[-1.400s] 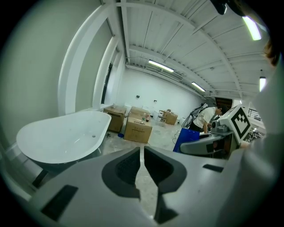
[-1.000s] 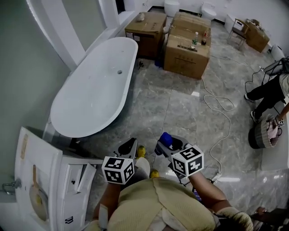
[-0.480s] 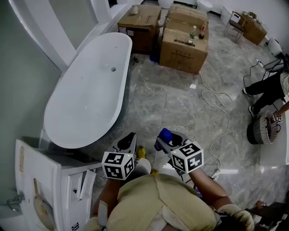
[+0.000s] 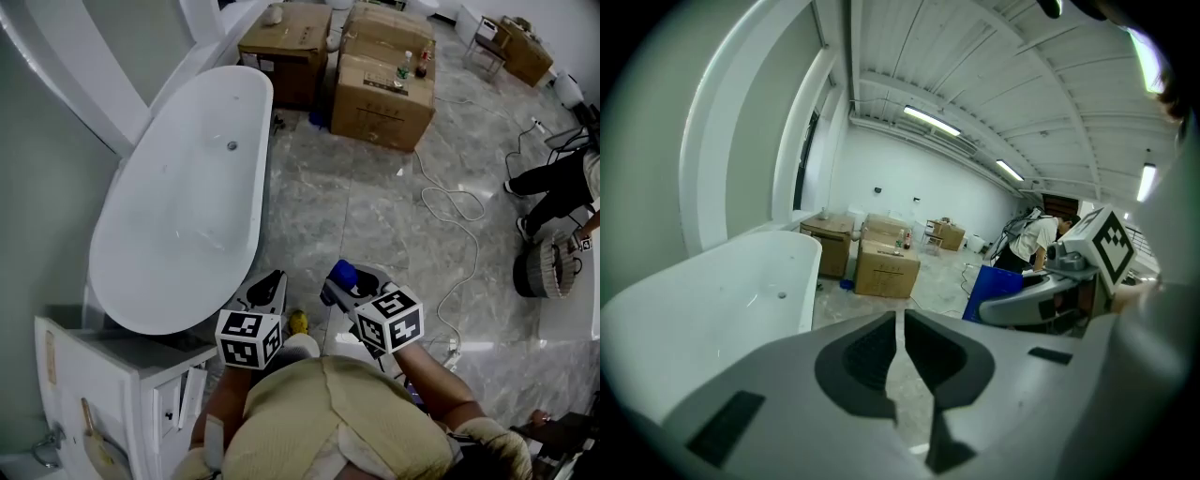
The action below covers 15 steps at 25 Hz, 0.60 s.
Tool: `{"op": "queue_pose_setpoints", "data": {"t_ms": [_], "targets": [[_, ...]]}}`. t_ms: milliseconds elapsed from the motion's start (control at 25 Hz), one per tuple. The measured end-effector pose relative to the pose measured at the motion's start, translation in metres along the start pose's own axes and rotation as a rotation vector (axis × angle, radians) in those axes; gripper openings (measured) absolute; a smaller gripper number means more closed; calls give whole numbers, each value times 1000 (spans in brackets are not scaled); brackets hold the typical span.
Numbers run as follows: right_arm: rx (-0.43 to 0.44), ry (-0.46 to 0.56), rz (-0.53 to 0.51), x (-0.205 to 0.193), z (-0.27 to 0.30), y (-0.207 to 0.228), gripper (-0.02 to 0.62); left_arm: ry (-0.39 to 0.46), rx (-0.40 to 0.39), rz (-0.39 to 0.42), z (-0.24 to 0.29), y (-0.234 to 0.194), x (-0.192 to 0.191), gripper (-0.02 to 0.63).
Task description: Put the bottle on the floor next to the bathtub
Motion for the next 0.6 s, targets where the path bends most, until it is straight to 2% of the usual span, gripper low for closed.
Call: {"op": "queue_pose_setpoints", "data": {"t_ms": [320, 600], "targets": [[-5, -14, 4, 25, 42, -2, 166, -28, -18, -9, 20, -44, 1, 80], [-17, -15, -6, 48, 79, 3, 166, -58, -27, 21, 37, -74, 3, 80]]}}
Point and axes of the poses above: the fingertips, and each gripper's own axes: z forward along the fingers, y to its right, x out of its top, the point moved 8 cm from there along -z, backward along the fingers, and after that the axes turned 14 degrees about z, right-handed, at the moved point
